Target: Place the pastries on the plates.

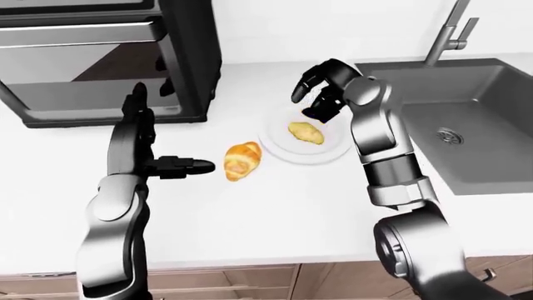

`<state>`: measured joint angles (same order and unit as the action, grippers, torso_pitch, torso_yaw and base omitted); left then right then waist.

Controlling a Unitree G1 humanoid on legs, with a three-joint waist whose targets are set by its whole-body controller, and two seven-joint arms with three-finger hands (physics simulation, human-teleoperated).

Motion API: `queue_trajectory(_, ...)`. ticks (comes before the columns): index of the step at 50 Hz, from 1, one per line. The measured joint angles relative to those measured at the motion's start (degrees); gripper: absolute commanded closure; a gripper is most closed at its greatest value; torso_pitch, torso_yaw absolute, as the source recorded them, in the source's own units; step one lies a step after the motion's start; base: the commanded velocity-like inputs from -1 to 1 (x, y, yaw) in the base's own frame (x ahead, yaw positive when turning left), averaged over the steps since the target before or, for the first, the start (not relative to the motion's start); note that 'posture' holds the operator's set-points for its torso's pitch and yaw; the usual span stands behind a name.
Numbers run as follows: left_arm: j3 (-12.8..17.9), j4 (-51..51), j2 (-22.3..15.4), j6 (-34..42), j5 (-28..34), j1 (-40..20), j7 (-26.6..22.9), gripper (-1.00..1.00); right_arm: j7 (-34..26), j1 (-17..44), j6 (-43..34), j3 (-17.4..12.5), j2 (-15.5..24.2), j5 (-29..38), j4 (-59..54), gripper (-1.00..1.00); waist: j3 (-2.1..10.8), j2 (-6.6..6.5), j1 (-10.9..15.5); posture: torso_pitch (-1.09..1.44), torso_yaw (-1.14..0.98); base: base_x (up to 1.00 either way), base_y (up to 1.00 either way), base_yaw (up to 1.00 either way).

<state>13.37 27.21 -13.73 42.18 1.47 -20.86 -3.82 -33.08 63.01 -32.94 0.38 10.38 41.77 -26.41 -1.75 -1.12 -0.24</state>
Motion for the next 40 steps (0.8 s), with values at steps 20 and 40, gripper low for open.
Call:
queue_trajectory(20,-0.3,0.4,0.1,1.4,-0.2,-1.5,0.1,-1.00,-3.5,0.9,-5.4,-1.8,2.2,-0.4,8.6,-1.00,-0.39,0.08,0.2,0.00,0.00,0.00,0.00,0.00)
queue_trajectory(40,-1.3,-1.2,0.6,1.4,-1.3,-1.9,0.9,-1.00,-32.9,-4.1,-37.4,-2.6,14.1,17.4,55.4,-1.00,-0.95,0.84,0.2,0.00,0.00,0.00,0.00,0.00)
